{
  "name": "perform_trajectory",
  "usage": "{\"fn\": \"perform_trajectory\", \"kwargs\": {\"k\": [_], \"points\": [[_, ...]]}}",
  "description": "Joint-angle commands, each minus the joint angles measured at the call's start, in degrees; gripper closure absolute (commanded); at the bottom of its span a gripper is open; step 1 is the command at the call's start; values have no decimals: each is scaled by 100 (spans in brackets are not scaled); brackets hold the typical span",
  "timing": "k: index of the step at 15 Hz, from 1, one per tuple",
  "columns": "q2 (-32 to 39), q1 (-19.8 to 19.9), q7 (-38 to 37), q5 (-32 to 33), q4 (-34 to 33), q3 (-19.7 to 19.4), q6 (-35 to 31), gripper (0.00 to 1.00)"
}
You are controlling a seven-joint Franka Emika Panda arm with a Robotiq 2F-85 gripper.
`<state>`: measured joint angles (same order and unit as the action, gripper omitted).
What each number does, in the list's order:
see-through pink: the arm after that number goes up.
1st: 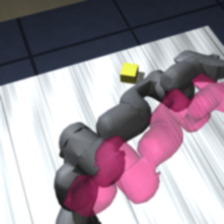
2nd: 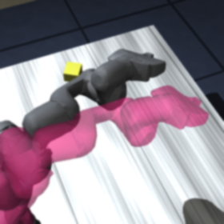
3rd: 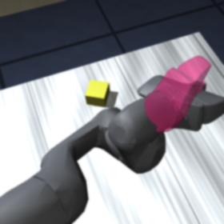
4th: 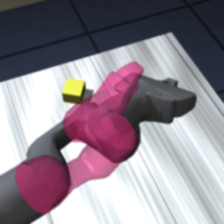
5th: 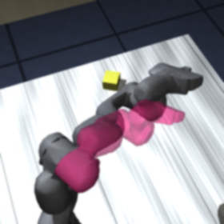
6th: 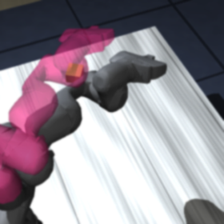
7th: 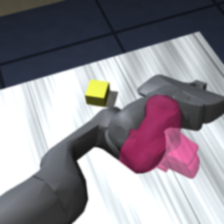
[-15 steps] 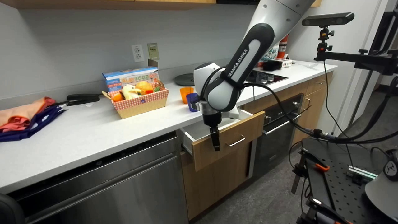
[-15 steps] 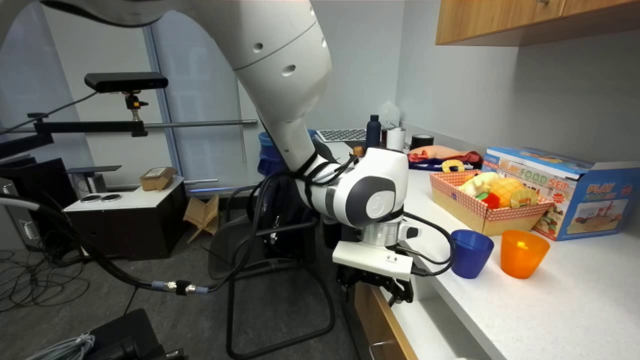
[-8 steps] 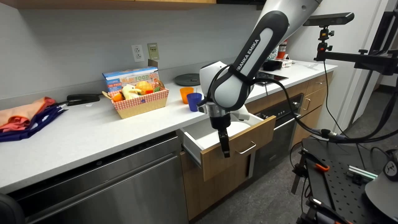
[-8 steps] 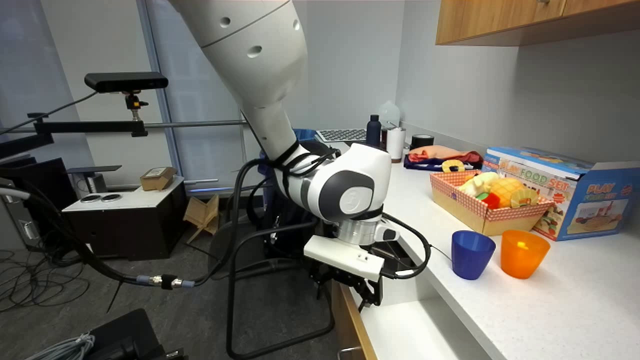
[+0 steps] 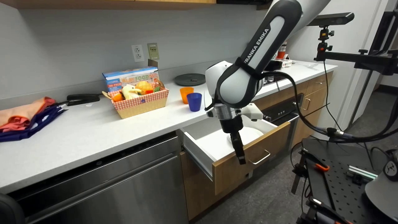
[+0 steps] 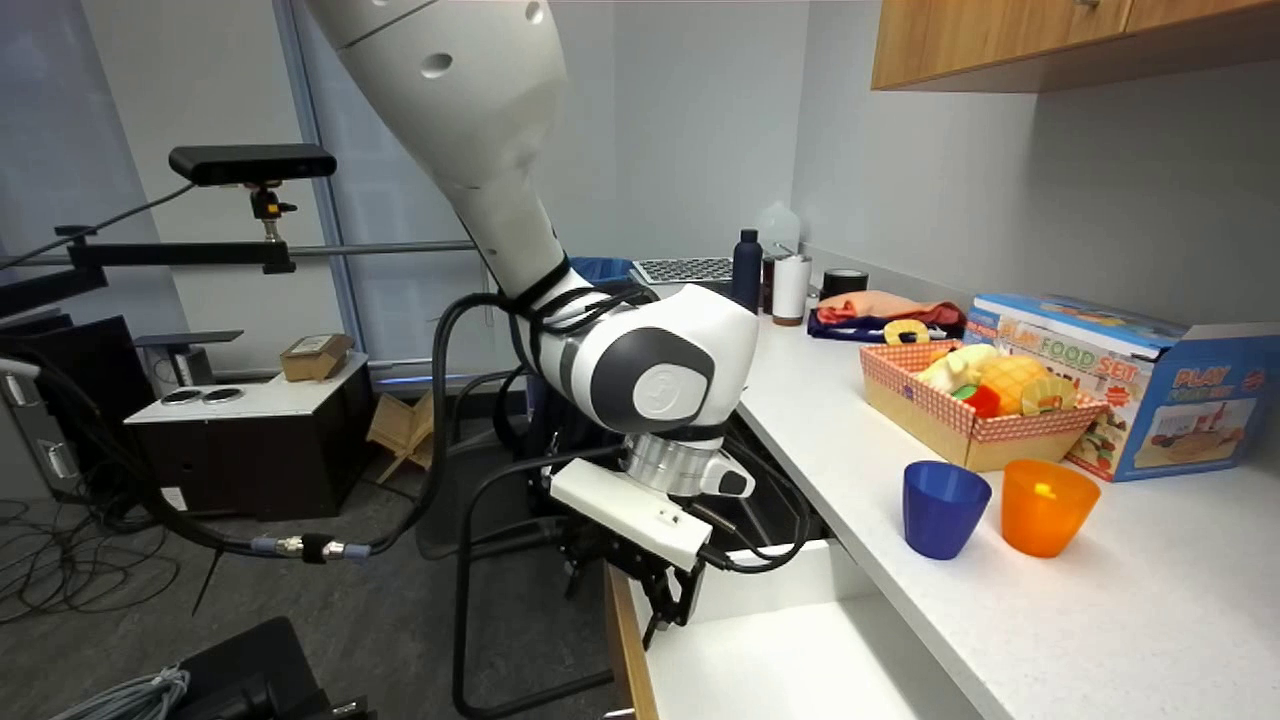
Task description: Open the drawer to the right of the dishwasher
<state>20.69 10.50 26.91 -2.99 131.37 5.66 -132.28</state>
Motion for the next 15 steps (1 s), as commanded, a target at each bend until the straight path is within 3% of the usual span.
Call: {"fn": "perform_trajectory", "kwargs": {"k": [1,11,15], "points": [[-429,-71,77,-150,340,-85,301,0],[-1374,-205,-470,690,535,-641,850,0],[-1849,-146,-689,895,601,-898,772,0]]}}
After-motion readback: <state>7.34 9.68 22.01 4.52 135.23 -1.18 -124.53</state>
